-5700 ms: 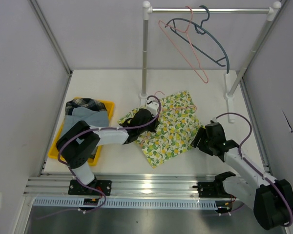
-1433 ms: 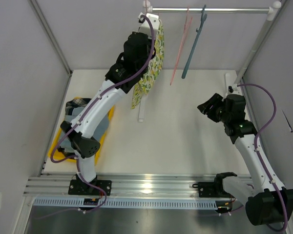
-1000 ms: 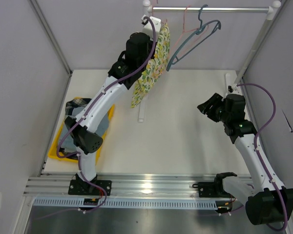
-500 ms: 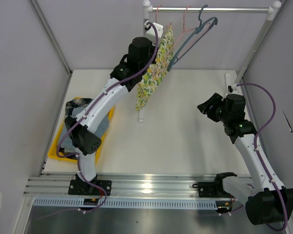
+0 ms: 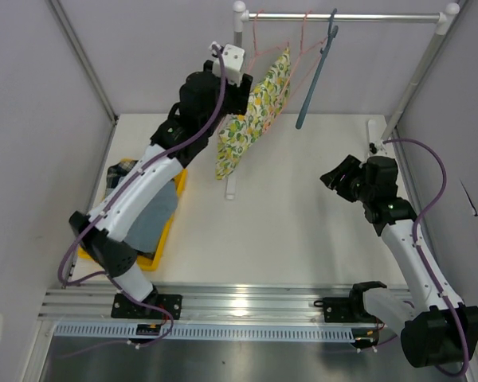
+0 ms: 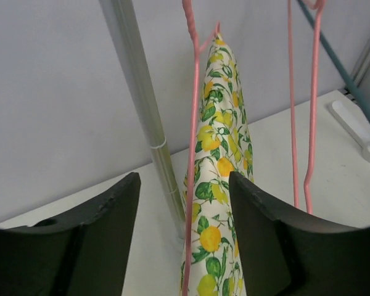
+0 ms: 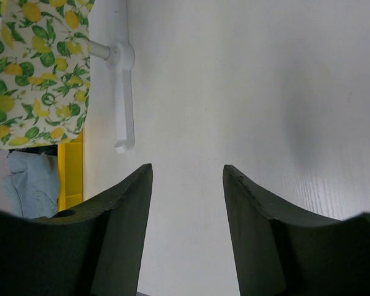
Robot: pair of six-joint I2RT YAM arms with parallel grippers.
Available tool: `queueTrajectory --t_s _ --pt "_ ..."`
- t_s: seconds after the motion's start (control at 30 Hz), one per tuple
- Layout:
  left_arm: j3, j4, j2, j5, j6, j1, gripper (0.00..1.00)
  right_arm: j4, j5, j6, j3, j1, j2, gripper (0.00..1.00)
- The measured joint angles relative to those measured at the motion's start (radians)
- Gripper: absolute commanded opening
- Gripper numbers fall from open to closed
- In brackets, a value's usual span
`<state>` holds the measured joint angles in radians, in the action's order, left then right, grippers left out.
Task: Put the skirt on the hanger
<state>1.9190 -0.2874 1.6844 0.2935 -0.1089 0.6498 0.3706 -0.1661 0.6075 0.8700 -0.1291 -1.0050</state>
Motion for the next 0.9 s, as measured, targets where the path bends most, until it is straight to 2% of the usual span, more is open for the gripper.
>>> queueTrajectory --t_s 0.2,0.3,0.37,0.43,0.57,0.73,0.83,0.9 --pt "-0.16 0.035 -0.213 -0.054 0.035 -0.001 0.7 -0.003 -0.001 -0.007 -0.021 0.0 0.0 0.56" --pt "-0.26 0.043 -0.333 -0.024 0.076 -0.002 0.7 -0.004 -0.001 -0.011 -0.027 0.0 -0.003 0.56" --pt "-0.33 0.037 -0.41 0.034 0.11 -0.002 0.71 -0.006 -0.003 -0.015 -0.032 0.0 -0.003 0.56" --pt "-0.4 0.011 -0.489 0.135 0.159 -0.006 0.74 -0.01 -0.008 -0.017 -0.039 0.0 -0.003 0.56" --pt "-0.579 -0.069 -0.635 0.353 0.304 -0.04 0.73 -0.019 -0.019 -0.018 -0.055 -0.001 -0.003 0.56" --pt "-0.821 -0.215 -0.688 0.461 0.531 -0.148 0.75 -0.039 -0.032 -0.018 -0.087 -0.003 -0.003 0.56" --pt "-0.975 -0.264 -0.642 0.429 0.641 -0.257 0.8 -0.049 -0.039 -0.018 -0.116 -0.008 -0.003 0.56" --pt "-1.051 -0.295 -0.599 0.406 0.698 -0.315 0.89 -0.048 -0.044 -0.018 -0.13 -0.013 -0.003 0.56"
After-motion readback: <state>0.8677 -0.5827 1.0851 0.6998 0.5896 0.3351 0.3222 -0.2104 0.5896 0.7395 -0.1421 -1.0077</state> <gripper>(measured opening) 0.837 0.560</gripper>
